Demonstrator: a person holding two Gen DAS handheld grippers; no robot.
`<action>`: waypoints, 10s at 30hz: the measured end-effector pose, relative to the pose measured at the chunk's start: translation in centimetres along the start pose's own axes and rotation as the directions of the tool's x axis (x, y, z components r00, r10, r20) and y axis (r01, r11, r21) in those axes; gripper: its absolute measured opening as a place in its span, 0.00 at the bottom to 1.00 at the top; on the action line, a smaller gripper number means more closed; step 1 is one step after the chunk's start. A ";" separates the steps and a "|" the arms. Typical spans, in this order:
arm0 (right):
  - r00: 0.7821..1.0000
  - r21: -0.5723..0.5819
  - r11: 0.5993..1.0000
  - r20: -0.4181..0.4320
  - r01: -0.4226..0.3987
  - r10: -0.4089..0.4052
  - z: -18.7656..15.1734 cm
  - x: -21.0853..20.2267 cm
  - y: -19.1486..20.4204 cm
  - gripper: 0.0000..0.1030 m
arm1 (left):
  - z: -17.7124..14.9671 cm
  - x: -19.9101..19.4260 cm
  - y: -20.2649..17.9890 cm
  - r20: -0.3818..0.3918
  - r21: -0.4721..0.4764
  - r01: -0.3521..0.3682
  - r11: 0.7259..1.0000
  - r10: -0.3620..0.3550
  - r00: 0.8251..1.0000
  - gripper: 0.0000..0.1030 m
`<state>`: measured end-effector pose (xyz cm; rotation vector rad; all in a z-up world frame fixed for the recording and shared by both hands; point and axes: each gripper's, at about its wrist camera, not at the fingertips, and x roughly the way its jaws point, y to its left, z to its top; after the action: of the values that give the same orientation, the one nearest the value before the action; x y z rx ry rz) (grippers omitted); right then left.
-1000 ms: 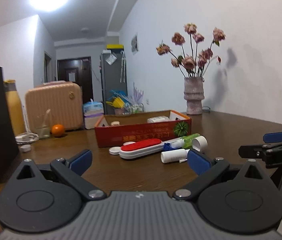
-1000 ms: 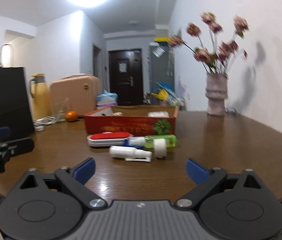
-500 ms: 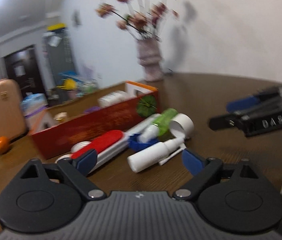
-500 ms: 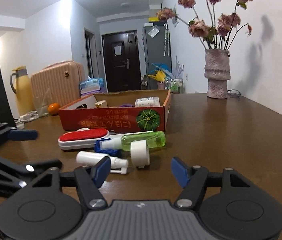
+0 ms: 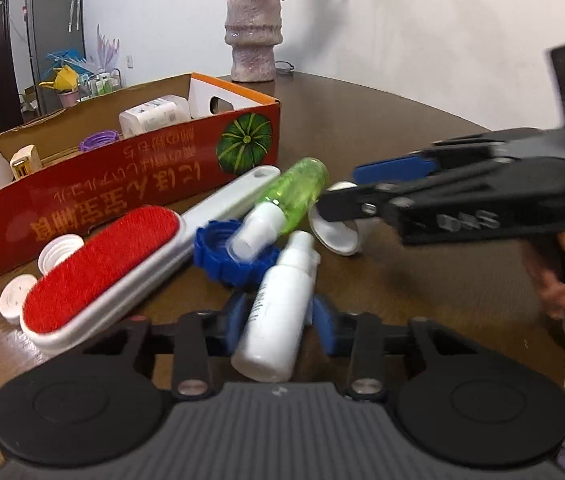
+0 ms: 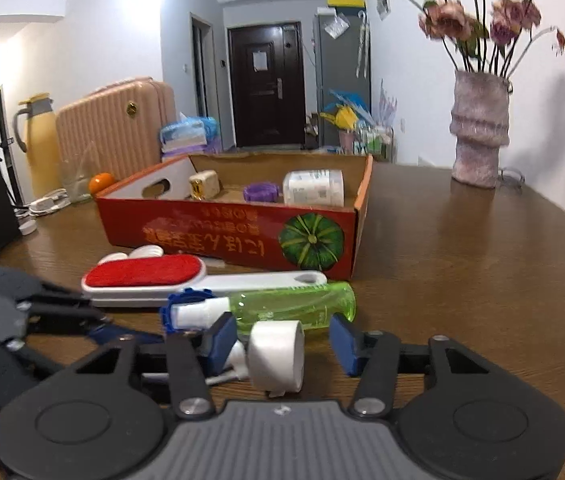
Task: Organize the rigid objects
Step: 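Grasp the white spray bottle with the left gripper while the right grasps the tape roll, then carry the spray bottle and tape roll into the box and open both grippers, then withdraw both grippers from the box back toward the remaining items, then grasp the blue cap with the left gripper while the right grasps the green spray bottle, then carry the blue cap and green bottle into the box and open both grippers, then withdraw both grippers from the box back toward the items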
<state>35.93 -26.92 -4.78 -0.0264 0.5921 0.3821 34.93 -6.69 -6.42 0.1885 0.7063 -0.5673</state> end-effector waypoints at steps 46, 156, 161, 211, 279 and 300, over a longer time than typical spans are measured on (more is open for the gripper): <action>0.960 -0.099 0.993 0.263 -0.070 0.094 -3.4 -17.9 13.9 0.23 | -10.1 -29.4 -5.6 0.475 -0.363 -0.348 0.865 0.493 0.729 0.27; 0.920 -0.038 0.998 0.391 0.055 -0.036 -8.3 -14.4 9.2 1.00 | -11.7 -20.2 -2.2 0.274 -0.345 -0.344 0.873 0.444 0.853 1.00; 0.963 0.035 0.997 0.255 0.075 -0.082 -5.1 -10.7 4.9 0.99 | -8.2 -16.2 0.3 0.210 -0.366 -0.317 0.875 0.410 0.888 1.00; 0.899 -0.332 0.842 -0.265 -0.425 0.349 -0.2 1.2 -1.0 0.30 | -3.1 -5.5 -2.1 0.073 -0.287 -0.335 0.898 0.369 0.927 0.52; 0.940 -0.236 0.956 -0.250 0.176 -0.234 17.9 15.9 1.0 0.29 | 13.6 2.8 20.6 -0.038 -0.393 -0.371 0.841 0.388 0.921 0.69; 0.989 -0.027 0.999 0.143 -0.026 0.029 14.9 -7.2 3.7 0.57 | 7.1 -18.3 3.3 0.379 -0.212 -0.521 0.827 0.561 0.736 0.91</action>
<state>37.12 -23.94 11.86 -0.0150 0.4459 0.4148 29.45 1.42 10.93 0.1665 0.2163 0.0024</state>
